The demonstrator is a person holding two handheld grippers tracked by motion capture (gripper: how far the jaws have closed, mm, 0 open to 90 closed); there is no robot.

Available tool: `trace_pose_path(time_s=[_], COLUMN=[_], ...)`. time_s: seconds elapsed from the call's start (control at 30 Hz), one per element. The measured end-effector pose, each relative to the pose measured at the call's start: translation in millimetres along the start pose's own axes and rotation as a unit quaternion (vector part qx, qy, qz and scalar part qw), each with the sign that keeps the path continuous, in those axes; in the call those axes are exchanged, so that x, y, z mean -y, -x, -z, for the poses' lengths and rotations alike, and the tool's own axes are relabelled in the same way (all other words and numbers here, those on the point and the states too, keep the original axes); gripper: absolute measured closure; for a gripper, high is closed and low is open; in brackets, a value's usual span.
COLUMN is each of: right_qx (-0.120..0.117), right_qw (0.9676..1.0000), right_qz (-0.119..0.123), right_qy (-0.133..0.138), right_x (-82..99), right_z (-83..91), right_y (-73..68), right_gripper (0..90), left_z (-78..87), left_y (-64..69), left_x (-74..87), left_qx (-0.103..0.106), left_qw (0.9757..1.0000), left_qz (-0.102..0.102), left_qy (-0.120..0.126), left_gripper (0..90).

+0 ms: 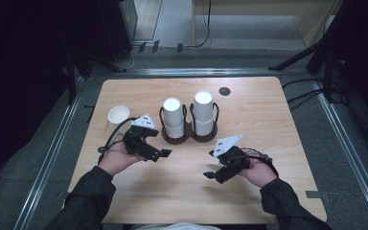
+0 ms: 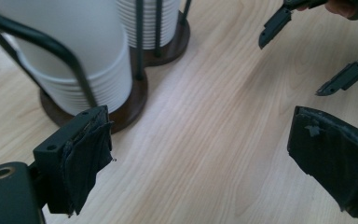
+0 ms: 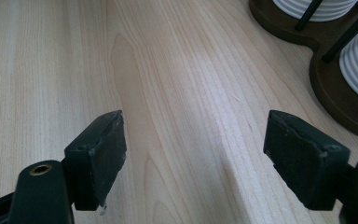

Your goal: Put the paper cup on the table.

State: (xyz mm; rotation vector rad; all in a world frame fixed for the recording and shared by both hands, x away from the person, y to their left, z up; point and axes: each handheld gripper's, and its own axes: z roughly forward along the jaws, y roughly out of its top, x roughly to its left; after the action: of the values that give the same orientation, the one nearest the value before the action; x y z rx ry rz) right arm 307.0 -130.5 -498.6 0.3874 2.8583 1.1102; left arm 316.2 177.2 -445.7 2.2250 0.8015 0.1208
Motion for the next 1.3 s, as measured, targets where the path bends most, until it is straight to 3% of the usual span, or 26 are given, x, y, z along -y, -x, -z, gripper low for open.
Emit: trace_pose_path(time_s=[0.17, 0.47, 0.93, 1.3], right_qx=[0.001, 0.001, 0.004, 0.005], right_qw=[1.0, 1.0, 0.9997, 0.9997], right_qz=[0.0, 0.004, 0.01, 0.007], right_qy=[0.001, 0.005, 0.022, 0.021], right_x=[0.1, 0.0, -2.2, -3.0], right_z=[-0.4, 0.0, 7.9, 7.2], right_y=[-0.7, -2.9, -3.6, -4.2], right_gripper=[21.3, 21.3, 21.4, 21.4], left_z=[-12.8, -34.8, -48.8, -61.3], left_y=[7.2, 24.1, 31.4, 36.3], left_x=[-2.4, -10.9, -9.0, -3.2], left_qx=[0.025, 0.036, 0.034, 0.029], left_qw=[0.9997, 0.9992, 0.999, 0.9987], left_qz=[0.003, -0.016, -0.029, -0.039], left_qy=[-0.006, 0.0, 0.004, -0.015], left_gripper=[6.5, 6.5, 6.5, 6.5])
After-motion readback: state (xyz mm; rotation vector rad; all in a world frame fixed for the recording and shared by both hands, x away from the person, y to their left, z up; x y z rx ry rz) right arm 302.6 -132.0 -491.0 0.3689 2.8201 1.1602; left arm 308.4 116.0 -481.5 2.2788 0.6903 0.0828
